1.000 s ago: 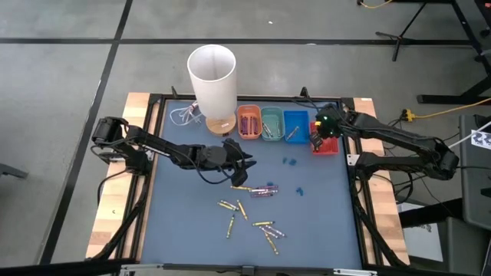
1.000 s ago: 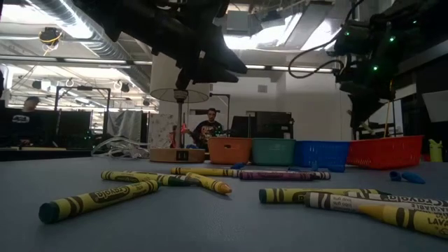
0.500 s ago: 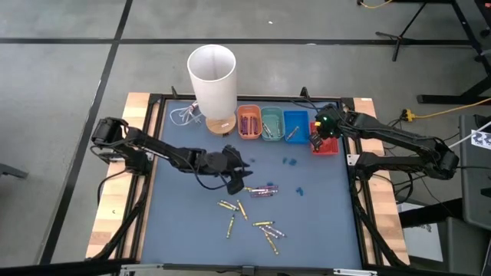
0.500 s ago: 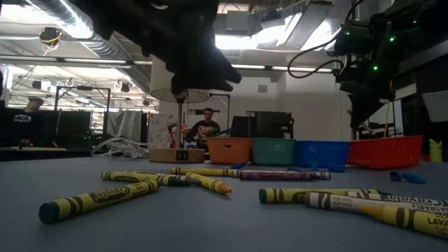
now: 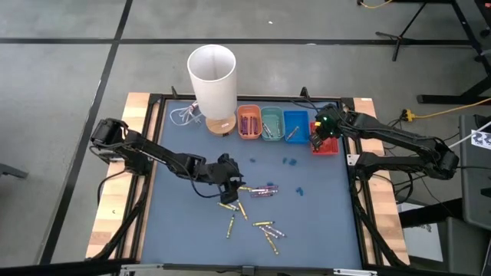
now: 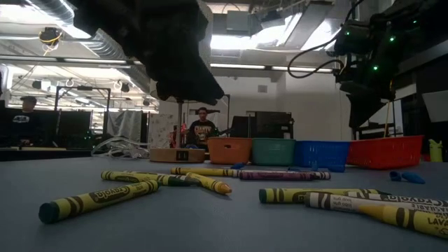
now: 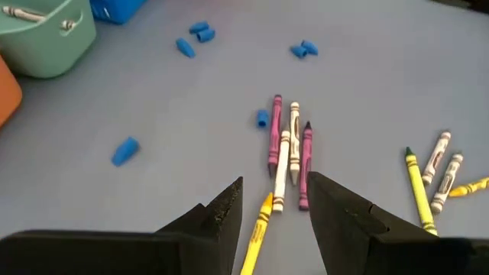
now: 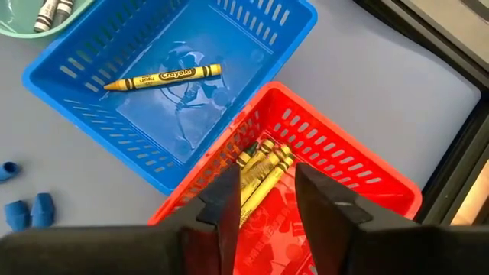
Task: Sort crayons
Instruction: Put the yellow crayon into the blue bin
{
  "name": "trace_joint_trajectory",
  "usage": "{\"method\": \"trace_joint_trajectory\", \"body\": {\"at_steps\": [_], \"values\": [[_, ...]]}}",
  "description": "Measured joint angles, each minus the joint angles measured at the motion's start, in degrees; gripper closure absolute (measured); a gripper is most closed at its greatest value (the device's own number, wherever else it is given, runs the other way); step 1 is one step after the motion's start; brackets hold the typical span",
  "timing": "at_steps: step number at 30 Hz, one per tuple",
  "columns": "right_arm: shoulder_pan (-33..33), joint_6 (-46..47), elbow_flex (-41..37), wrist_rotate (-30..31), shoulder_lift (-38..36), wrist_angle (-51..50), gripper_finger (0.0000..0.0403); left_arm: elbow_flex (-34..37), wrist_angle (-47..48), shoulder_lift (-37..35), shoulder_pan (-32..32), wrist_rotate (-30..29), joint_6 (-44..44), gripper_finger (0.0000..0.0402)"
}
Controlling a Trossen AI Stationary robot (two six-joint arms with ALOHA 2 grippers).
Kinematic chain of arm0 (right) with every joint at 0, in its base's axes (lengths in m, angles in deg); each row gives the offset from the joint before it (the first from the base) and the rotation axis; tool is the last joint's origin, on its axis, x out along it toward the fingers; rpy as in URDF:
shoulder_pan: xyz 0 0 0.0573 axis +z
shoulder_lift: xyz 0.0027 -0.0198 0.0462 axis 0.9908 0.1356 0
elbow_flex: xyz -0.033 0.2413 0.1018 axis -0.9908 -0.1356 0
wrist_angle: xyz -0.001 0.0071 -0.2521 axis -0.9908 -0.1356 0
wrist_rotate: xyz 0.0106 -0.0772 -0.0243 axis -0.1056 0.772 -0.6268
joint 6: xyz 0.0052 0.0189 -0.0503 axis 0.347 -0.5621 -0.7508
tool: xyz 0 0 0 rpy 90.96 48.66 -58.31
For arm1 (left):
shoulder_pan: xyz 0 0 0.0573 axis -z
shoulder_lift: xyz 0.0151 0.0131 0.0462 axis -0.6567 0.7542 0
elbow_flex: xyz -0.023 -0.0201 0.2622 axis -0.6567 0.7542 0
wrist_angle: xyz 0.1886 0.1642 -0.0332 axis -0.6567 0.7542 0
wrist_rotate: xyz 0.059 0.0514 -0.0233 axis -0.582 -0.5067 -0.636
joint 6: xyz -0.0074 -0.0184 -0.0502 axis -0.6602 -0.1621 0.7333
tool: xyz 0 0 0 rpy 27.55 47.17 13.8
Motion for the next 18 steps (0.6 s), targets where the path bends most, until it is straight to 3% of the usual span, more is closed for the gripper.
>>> {"method": "trace_joint_trajectory", "body": {"at_steps": [12,18], "values": [[0.00,-0.03,0.01,0.00,0.00,0.02,0.0276,0.00,-0.16,8.99,-0.01,0.62,-5.68,0.0271],[0.00,-0.05,0.01,0.00,0.00,0.02,0.0276,0.02,-0.59,12.67,0.00,5.26,-6.44,0.0271]]}}
